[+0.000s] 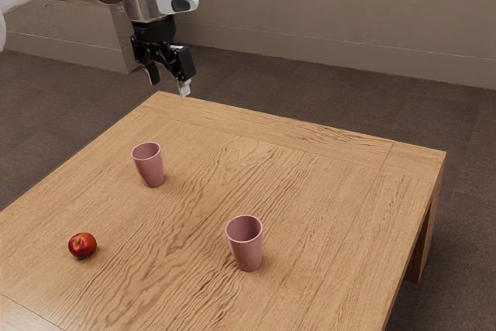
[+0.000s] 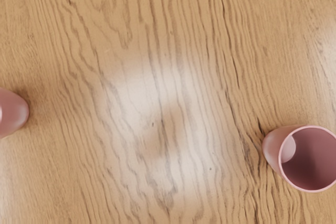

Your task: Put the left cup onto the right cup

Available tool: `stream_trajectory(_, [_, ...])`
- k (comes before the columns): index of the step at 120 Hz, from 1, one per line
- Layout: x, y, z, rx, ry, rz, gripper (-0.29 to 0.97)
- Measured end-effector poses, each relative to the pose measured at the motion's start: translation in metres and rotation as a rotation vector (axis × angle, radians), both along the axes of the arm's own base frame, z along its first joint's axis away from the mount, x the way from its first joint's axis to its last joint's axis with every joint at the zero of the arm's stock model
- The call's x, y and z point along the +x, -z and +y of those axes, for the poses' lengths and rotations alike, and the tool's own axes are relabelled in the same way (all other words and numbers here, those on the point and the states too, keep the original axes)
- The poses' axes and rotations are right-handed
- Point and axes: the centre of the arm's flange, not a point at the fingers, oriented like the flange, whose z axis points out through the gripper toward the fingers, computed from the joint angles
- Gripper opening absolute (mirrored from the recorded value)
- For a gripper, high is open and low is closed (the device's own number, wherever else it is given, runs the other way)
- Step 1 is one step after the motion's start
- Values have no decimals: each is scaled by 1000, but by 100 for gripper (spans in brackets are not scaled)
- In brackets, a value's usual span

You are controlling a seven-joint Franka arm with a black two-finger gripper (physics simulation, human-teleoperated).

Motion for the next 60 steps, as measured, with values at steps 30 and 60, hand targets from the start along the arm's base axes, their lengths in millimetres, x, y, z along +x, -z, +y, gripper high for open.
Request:
stream_trajectory(30, [-1,-1,0,0,-1,1,68])
stream_trajectory(60, [1,28,69,7,-125,53,68])
